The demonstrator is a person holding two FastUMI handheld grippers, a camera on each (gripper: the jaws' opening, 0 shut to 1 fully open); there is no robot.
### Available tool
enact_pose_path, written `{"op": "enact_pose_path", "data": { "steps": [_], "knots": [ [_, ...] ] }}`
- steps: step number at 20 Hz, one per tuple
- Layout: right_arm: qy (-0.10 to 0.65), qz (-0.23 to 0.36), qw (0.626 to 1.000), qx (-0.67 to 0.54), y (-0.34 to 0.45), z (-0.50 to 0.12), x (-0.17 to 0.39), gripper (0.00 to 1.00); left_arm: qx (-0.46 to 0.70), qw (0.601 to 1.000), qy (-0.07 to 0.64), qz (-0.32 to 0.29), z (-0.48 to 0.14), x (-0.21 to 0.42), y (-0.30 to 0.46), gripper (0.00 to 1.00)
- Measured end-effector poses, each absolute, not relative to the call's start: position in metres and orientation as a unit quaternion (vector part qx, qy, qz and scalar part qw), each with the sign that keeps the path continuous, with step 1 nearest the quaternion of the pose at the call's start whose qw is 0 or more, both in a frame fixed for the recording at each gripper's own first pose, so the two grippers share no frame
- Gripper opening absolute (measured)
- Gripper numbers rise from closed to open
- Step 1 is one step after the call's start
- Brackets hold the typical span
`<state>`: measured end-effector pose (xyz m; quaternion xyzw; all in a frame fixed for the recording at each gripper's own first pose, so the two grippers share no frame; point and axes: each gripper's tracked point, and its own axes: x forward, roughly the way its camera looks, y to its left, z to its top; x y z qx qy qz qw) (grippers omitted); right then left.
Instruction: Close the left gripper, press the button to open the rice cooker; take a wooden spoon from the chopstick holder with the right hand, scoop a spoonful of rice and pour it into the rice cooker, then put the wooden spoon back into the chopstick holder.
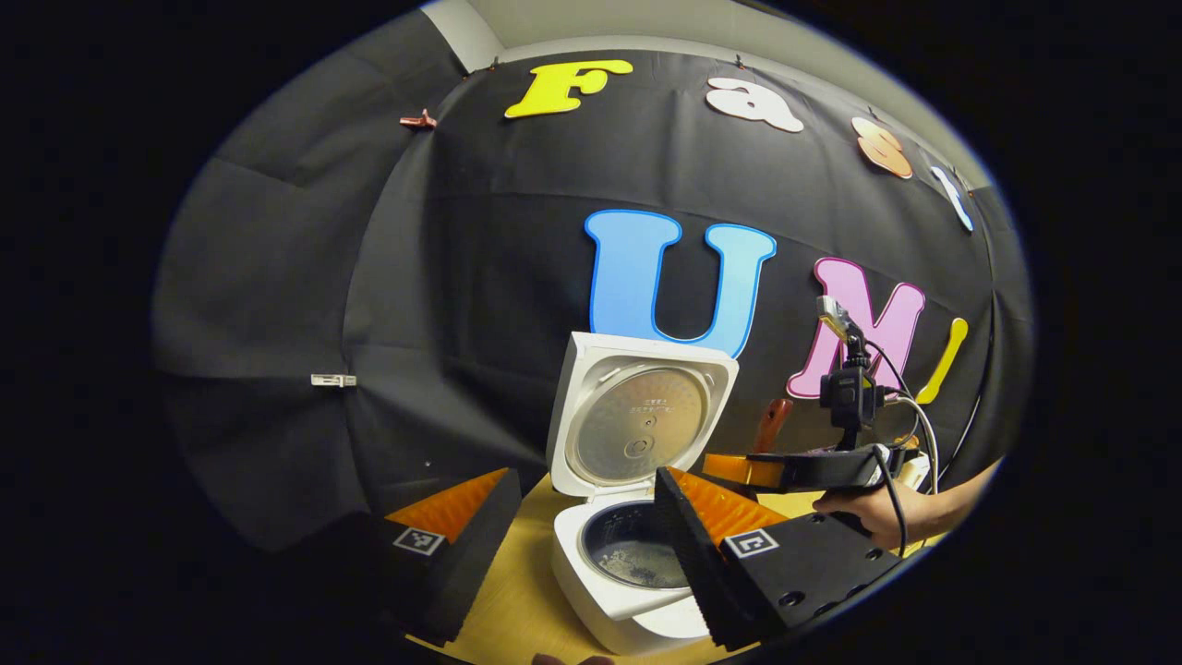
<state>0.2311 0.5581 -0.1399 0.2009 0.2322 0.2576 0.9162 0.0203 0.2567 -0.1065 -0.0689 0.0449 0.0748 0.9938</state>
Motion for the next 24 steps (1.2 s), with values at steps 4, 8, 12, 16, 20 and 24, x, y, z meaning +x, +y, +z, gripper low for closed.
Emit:
{"op": "enact_pose_path", "data": {
  "steps": [4,8,12,16,20,24],
  "knots": [
    [0.188,0.316,0.926,0.083,0.579,-0.131,0.217,0.20,-0.071,0.993,0.047,0.079,-0.109,0.017,0.261,0.94],
    [0.138,0.356,0.924,-0.014,0.594,-0.118,0.203,0.20,-0.072,0.993,0.047,0.083,-0.109,0.016,0.261,0.94],
    [0.090,0.378,0.915,-0.111,0.605,-0.115,0.193,0.21,-0.070,0.993,0.047,0.086,-0.107,0.015,0.260,0.94],
    [0.133,0.382,0.914,-0.019,0.605,-0.113,0.185,0.20,-0.069,0.992,0.046,0.092,-0.105,0.012,0.260,0.94],
    [0.232,0.334,0.887,0.218,0.581,-0.111,0.204,0.21,-0.066,0.992,0.046,0.101,-0.099,0.003,0.256,0.94],
    [0.258,0.285,0.844,0.373,0.543,-0.105,0.221,0.21,-0.055,0.992,0.044,0.104,-0.092,-0.002,0.245,0.94]
  ]
}}
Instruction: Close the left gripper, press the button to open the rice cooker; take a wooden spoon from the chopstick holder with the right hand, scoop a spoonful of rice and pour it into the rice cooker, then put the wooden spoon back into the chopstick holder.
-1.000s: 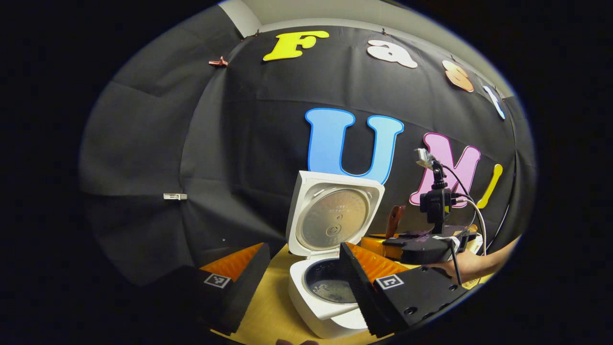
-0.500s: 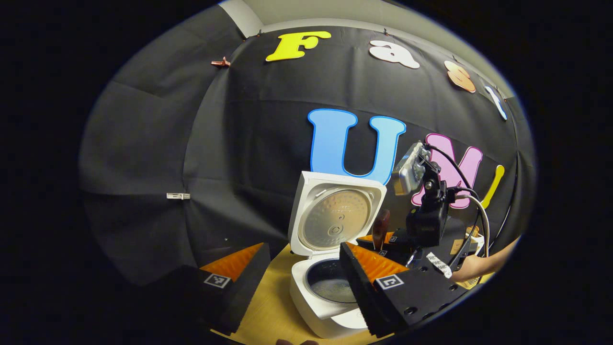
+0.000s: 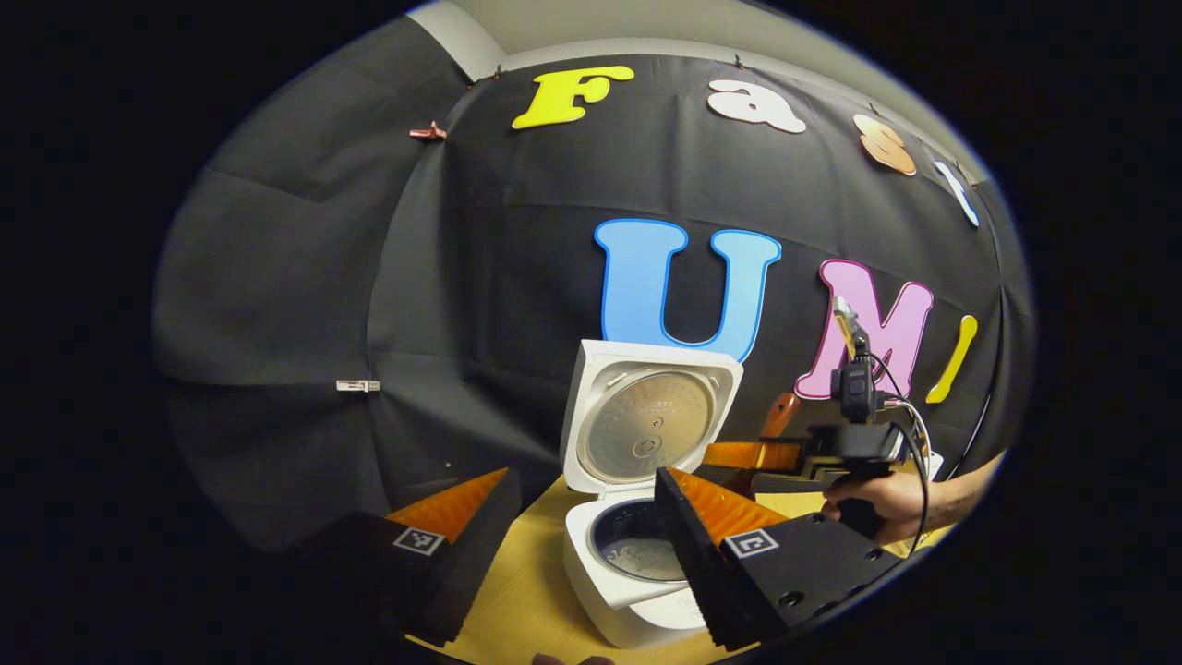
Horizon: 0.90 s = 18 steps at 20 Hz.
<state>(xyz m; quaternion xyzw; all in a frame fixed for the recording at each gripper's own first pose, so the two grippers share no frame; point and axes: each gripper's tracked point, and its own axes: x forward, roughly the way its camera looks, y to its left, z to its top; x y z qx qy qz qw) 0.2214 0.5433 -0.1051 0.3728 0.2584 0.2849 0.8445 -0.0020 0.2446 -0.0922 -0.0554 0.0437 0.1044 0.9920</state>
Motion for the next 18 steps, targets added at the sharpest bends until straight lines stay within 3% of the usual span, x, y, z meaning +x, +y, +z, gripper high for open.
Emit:
{"op": "enact_pose_path", "data": {
  "steps": [7,10,18],
  "knots": [
    [0.251,0.239,0.769,0.537,0.460,-0.090,0.218,0.20,-0.044,0.995,0.036,0.081,-0.079,0.007,0.194,0.94],
    [0.230,0.207,0.754,0.579,0.396,-0.088,0.211,0.21,-0.049,0.996,0.033,0.064,-0.071,0.014,0.166,0.94],
    [0.190,0.108,0.813,0.540,0.181,-0.145,0.163,0.20,-0.044,0.998,0.033,0.027,-0.064,0.036,0.095,0.94]
  ]
}}
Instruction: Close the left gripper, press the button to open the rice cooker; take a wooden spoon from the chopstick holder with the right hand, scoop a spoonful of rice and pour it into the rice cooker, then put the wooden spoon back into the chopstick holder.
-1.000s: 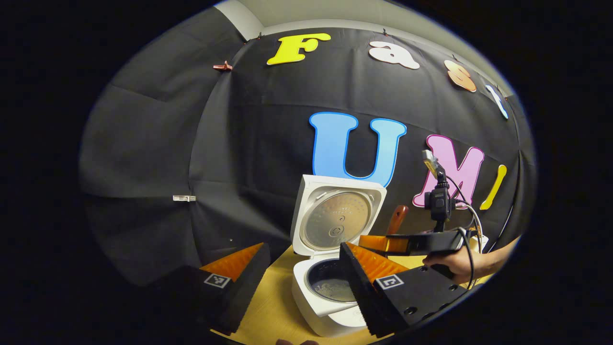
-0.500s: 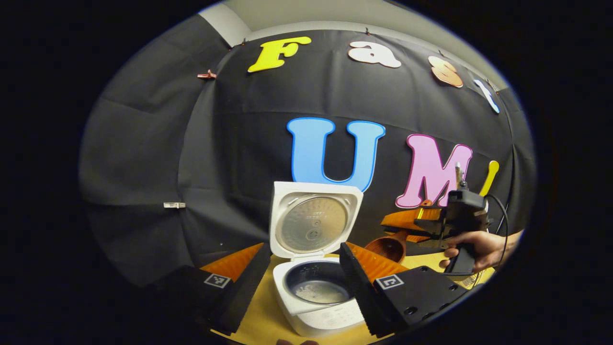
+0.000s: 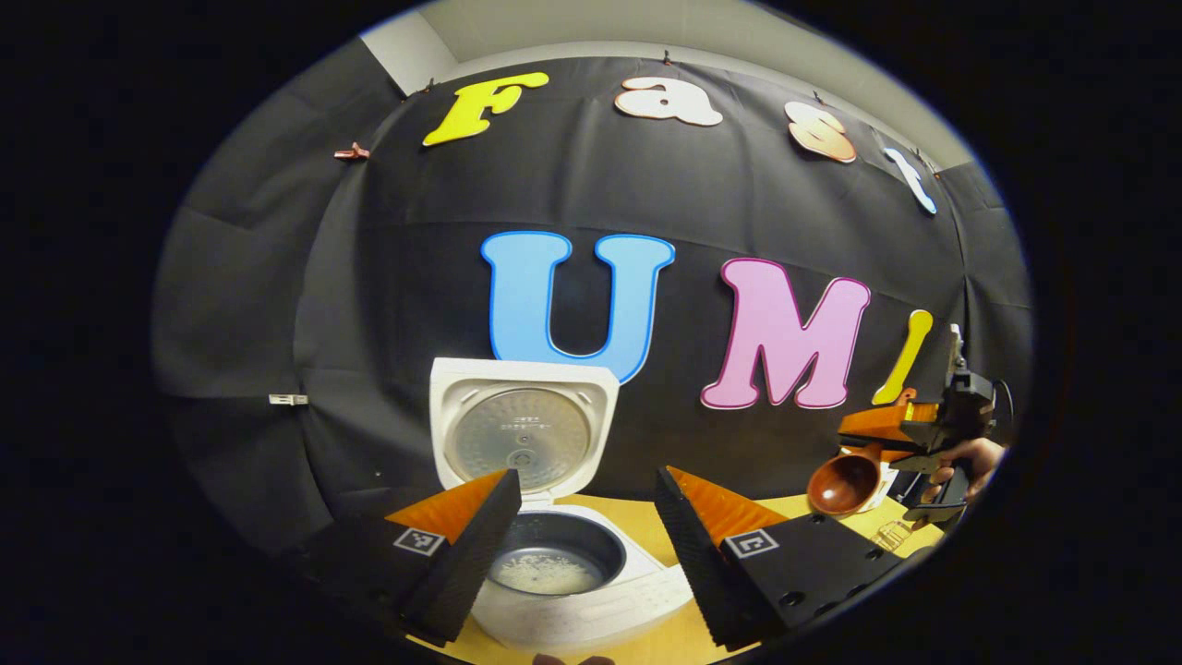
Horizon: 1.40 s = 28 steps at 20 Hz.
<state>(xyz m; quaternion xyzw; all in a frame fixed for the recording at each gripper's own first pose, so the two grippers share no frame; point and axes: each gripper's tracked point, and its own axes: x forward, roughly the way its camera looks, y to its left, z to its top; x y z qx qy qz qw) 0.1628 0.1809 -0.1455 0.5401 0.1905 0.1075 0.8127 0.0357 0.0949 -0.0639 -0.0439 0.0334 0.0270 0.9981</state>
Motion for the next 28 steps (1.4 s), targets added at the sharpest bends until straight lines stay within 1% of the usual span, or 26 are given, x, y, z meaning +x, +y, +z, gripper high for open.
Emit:
{"op": "enact_pose_path", "data": {
  "steps": [3,7,10,14,18,28],
  "knots": [
    [0.191,0.053,0.830,0.521,0.107,-0.178,0.143,0.20,-0.041,0.998,0.038,0.018,-0.061,0.042,0.072,0.94],
    [0.195,-0.006,0.851,0.488,0.031,-0.218,0.121,0.20,-0.036,0.998,0.043,0.010,-0.057,0.049,0.050,0.94],
    [0.203,-0.041,0.857,0.472,-0.010,-0.247,0.105,0.20,-0.034,0.998,0.048,0.010,-0.054,0.051,0.040,0.94],
    [0.230,-0.071,0.866,0.438,-0.039,-0.295,0.086,0.20,-0.021,0.998,0.054,0.013,-0.051,0.049,0.028,0.94],
    [0.261,-0.082,0.870,0.411,-0.055,-0.335,0.068,0.20,-0.026,0.998,0.061,0.023,-0.050,0.047,0.028,0.94],
    [0.323,-0.051,0.875,0.357,-0.017,-0.399,0.076,0.21,-0.012,0.996,0.070,0.049,-0.046,0.033,0.039,0.94]
  ]
}}
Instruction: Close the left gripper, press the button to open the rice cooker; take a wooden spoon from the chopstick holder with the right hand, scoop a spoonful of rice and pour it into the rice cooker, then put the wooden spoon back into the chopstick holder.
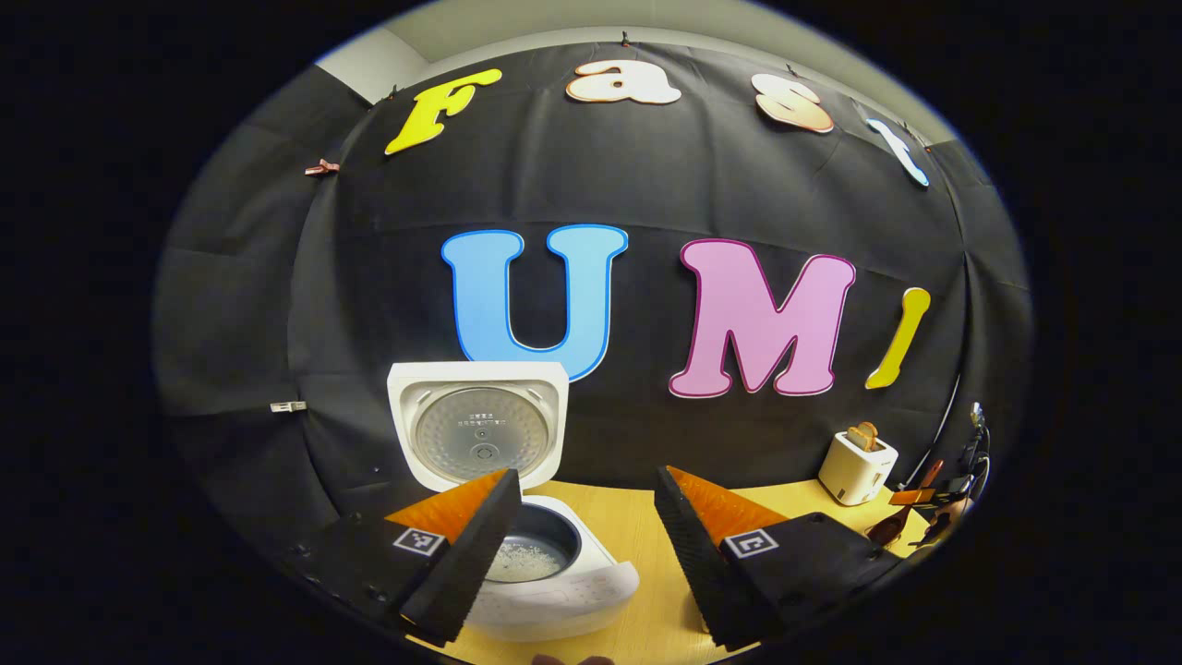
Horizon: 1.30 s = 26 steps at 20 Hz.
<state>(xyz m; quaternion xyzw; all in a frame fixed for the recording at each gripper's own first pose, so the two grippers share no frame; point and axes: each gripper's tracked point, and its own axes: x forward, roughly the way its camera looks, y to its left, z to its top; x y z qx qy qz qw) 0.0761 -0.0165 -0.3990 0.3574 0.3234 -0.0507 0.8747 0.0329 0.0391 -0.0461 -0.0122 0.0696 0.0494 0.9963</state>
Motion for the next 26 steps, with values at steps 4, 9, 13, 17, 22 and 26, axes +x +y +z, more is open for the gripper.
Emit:
{"op": "enact_pose_path", "data": {
  "steps": [4,9,13,17,22,26],
  "knots": [
    [0.350,-0.043,0.873,0.337,-0.007,-0.418,0.073,0.10,-0.010,0.996,0.072,0.056,-0.046,0.030,0.043,0.94],
    [0.346,-0.062,0.873,0.339,-0.018,-0.423,0.077,0.33,-0.009,0.996,0.073,0.057,-0.046,0.032,0.041,0.94],
    [0.349,-0.063,0.871,0.339,-0.024,-0.418,0.066,0.60,-0.012,0.996,0.071,0.048,-0.046,0.037,0.034,0.94],
    [0.338,-0.079,0.871,0.349,-0.039,-0.402,0.052,0.84,-0.020,0.997,0.066,0.037,-0.046,0.044,0.026,0.94],
    [0.329,-0.090,0.878,0.337,-0.056,-0.375,0.017,0.96,-0.030,0.998,0.053,0.024,-0.039,0.055,0.021,0.94],
    [0.306,-0.087,0.890,0.326,-0.062,-0.340,-0.002,0.97,-0.033,0.998,0.033,0.030,-0.022,0.076,0.035,0.94]
  ]
}}
